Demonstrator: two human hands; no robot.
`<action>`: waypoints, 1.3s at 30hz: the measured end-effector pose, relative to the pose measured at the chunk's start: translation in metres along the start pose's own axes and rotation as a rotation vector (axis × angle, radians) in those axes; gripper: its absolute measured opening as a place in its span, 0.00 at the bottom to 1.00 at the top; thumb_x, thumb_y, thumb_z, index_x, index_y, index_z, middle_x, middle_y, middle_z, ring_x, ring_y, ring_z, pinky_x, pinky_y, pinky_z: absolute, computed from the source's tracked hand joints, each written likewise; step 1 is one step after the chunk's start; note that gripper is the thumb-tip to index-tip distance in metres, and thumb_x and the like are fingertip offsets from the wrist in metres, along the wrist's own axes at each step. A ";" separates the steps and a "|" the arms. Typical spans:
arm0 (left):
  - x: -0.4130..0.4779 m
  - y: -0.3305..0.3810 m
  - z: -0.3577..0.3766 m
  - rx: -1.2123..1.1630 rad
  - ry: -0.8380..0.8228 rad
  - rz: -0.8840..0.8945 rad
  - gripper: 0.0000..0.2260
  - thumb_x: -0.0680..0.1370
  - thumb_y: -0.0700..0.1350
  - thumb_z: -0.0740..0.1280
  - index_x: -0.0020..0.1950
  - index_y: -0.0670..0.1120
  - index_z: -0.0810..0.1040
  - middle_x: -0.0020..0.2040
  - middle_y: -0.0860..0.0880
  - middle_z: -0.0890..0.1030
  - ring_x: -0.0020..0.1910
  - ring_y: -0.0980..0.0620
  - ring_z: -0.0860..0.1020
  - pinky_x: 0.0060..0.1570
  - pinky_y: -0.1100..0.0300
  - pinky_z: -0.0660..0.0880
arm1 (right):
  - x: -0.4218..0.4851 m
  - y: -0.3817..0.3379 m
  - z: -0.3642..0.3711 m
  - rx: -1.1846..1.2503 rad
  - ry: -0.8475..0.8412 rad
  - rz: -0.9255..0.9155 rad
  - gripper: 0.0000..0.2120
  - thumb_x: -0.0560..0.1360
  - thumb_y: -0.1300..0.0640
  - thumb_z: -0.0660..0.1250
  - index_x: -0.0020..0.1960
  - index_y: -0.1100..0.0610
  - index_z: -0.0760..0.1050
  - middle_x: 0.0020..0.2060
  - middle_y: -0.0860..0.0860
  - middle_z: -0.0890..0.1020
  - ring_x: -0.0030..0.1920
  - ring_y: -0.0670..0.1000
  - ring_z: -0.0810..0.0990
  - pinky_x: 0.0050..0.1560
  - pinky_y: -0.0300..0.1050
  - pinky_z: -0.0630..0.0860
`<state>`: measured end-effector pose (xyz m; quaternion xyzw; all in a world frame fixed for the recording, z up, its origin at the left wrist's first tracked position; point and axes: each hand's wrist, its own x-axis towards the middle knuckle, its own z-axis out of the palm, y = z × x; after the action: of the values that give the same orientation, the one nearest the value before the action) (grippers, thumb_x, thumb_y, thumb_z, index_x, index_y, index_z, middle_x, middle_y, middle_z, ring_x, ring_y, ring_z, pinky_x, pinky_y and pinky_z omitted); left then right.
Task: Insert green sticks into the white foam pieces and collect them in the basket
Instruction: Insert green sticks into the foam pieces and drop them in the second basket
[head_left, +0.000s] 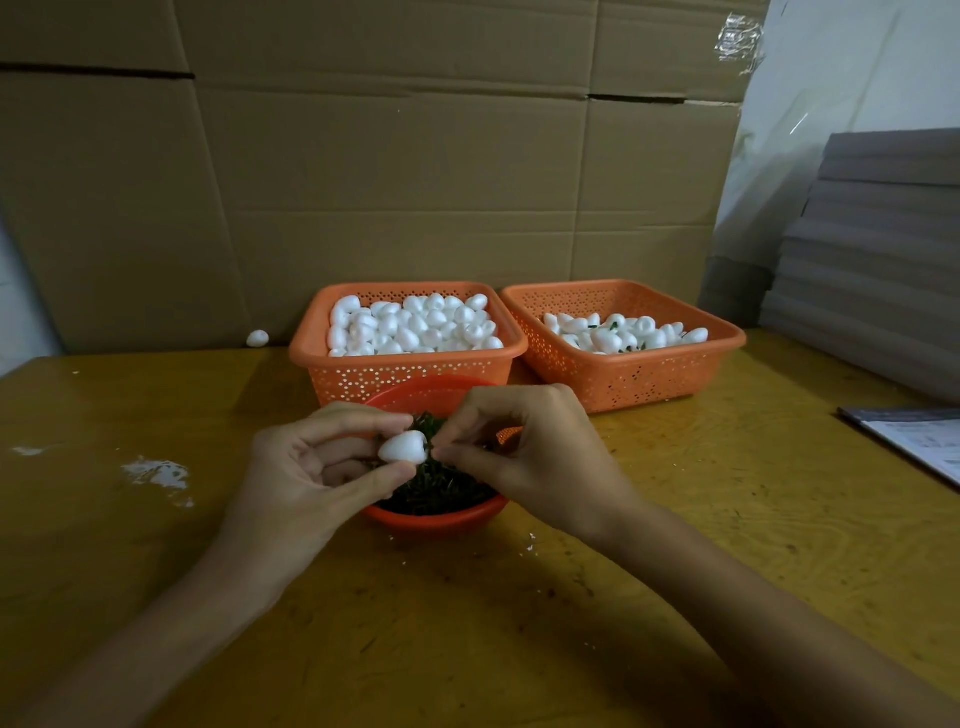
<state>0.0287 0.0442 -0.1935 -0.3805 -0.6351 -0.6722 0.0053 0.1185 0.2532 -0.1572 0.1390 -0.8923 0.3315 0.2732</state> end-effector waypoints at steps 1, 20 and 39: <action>0.000 -0.001 0.001 0.008 -0.013 0.019 0.22 0.69 0.42 0.79 0.61 0.56 0.86 0.58 0.48 0.85 0.54 0.47 0.87 0.49 0.62 0.83 | 0.002 0.002 -0.004 0.035 -0.012 0.027 0.02 0.76 0.58 0.77 0.48 0.53 0.86 0.43 0.44 0.87 0.46 0.42 0.85 0.49 0.43 0.83; -0.015 0.002 0.009 0.814 -0.378 0.292 0.17 0.85 0.59 0.57 0.56 0.57 0.85 0.57 0.66 0.80 0.61 0.67 0.76 0.61 0.64 0.67 | 0.010 0.037 -0.028 -0.432 0.049 0.001 0.14 0.85 0.49 0.59 0.58 0.53 0.80 0.55 0.48 0.81 0.57 0.46 0.75 0.57 0.46 0.75; 0.046 0.005 0.005 0.989 -0.025 0.307 0.16 0.83 0.53 0.57 0.65 0.51 0.78 0.63 0.51 0.77 0.63 0.50 0.76 0.56 0.55 0.75 | 0.004 0.002 0.015 -0.563 -0.506 0.092 0.22 0.87 0.43 0.47 0.71 0.46 0.75 0.64 0.49 0.79 0.65 0.52 0.76 0.60 0.51 0.72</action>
<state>0.0012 0.0698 -0.1656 -0.4294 -0.8138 -0.2785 0.2754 0.1086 0.2448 -0.1657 0.0956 -0.9930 0.0406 0.0567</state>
